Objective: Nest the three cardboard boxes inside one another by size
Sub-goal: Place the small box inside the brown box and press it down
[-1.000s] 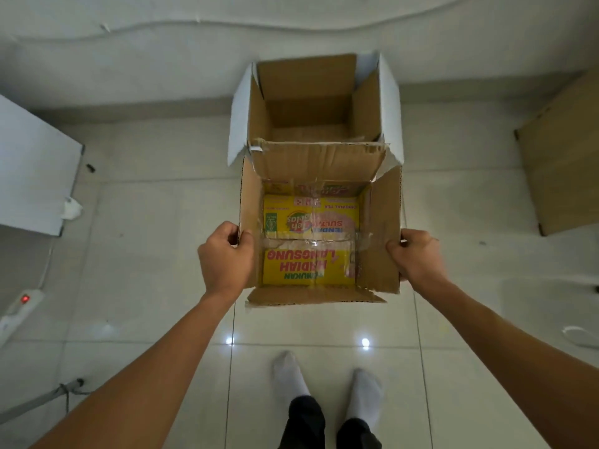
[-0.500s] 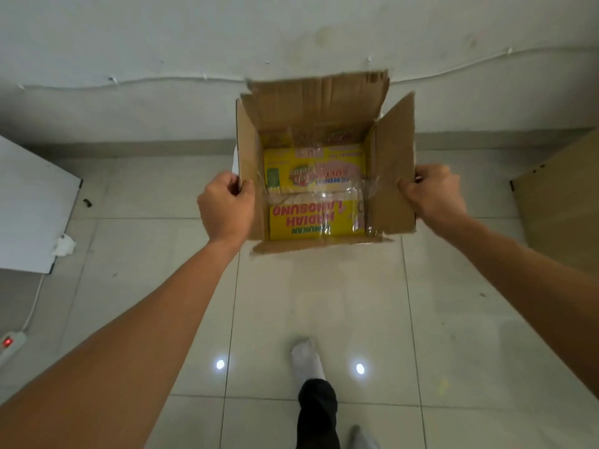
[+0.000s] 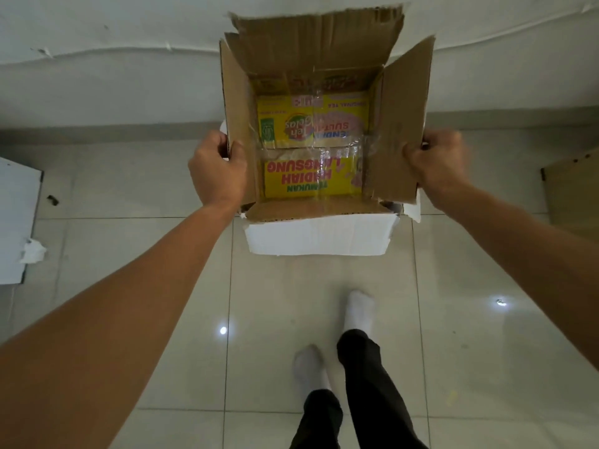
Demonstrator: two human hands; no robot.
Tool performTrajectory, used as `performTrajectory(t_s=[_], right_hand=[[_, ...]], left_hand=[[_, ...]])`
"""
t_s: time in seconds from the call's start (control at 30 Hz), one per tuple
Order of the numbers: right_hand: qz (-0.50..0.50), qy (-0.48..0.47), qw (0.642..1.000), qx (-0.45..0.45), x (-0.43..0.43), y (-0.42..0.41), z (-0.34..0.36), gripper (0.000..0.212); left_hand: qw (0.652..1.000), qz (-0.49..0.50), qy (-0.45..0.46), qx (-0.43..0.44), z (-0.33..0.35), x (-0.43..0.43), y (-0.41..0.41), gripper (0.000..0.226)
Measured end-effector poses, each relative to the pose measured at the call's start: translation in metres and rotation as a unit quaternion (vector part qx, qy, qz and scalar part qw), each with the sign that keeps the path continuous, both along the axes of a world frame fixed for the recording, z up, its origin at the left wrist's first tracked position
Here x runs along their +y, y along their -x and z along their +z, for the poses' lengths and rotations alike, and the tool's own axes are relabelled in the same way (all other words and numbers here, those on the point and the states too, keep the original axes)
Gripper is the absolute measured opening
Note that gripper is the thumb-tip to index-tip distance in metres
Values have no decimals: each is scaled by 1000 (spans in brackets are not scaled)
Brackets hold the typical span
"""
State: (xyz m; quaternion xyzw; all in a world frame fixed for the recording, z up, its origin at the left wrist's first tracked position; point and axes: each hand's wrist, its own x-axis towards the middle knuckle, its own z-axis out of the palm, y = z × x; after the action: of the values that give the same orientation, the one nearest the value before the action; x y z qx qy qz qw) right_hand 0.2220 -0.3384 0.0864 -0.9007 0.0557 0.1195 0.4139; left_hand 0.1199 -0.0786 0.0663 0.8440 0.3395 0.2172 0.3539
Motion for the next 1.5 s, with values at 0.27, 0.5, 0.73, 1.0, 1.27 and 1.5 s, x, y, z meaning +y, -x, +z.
performTrajectory(t_s=[0.27, 0.5, 0.73, 1.0, 1.27, 1.5], right_hand=[[39, 10, 999, 27, 1, -38, -82, 22], [40, 55, 995, 74, 9, -46, -133, 24], [51, 58, 990, 116, 21, -58, -151, 22], [37, 50, 980, 189, 23, -65, -175, 31], [57, 103, 978, 172, 21, -64, -189, 36], [70, 109, 980, 153, 21, -65, -187, 36]], left_hand=[[999, -19, -4, 37, -76, 19, -28, 24], [995, -29, 7, 98, -128, 12, -41, 22], [990, -20, 21, 135, -153, 15, -53, 18], [986, 0, 26, 167, -169, 13, -52, 19], [974, -20, 49, 220, -174, 10, -43, 42], [975, -39, 30, 217, -171, 3, -38, 36]])
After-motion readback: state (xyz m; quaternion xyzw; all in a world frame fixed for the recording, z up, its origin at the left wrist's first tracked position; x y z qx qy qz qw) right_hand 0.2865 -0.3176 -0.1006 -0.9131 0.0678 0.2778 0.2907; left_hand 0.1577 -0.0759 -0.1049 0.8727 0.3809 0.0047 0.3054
